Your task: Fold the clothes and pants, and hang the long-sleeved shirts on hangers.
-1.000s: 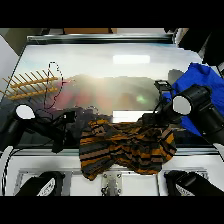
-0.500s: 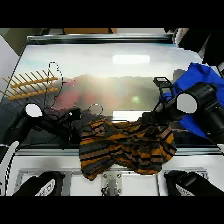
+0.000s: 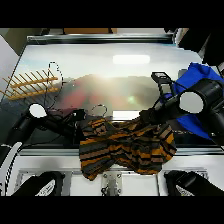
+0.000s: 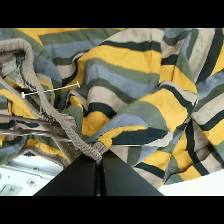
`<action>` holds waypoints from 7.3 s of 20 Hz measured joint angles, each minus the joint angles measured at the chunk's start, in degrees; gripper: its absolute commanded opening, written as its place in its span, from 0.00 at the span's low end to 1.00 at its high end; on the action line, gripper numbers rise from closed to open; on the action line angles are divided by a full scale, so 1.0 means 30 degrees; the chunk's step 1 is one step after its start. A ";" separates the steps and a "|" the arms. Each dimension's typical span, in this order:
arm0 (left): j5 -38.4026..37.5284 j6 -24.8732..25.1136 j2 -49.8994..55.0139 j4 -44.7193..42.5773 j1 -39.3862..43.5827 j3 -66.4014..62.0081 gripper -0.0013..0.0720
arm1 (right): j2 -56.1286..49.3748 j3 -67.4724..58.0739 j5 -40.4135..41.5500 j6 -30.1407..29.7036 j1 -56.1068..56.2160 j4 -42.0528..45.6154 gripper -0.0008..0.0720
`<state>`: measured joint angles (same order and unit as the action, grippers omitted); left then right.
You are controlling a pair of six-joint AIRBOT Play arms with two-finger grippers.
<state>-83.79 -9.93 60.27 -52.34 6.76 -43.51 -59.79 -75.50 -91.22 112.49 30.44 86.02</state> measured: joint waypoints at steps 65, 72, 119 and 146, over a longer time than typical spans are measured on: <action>0.1413 0.1333 0.0007 0.1537 0.0131 0.0007 0.03 | -0.3162 -0.3293 0.6397 0.1005 0.6025 -0.2171 0.74; 0.1435 0.1333 0.0000 0.1472 0.0131 0.0000 0.03 | -0.1989 -0.3300 0.5129 0.0364 0.5690 -0.2004 0.74; 0.0933 0.1297 0.0000 0.1450 0.0131 0.0000 0.03 | -0.3468 0.9296 -0.2215 -3.9007 -1.3967 -2.1580 0.73; 0.0925 0.1319 0.0007 0.1457 0.0124 0.0007 0.03 | -0.3949 0.9296 -0.1093 -3.9007 -1.2429 -2.1842 0.03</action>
<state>-81.01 -5.98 60.29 -47.97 7.14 -43.48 -71.64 -47.62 -94.50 -4.54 -6.85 20.49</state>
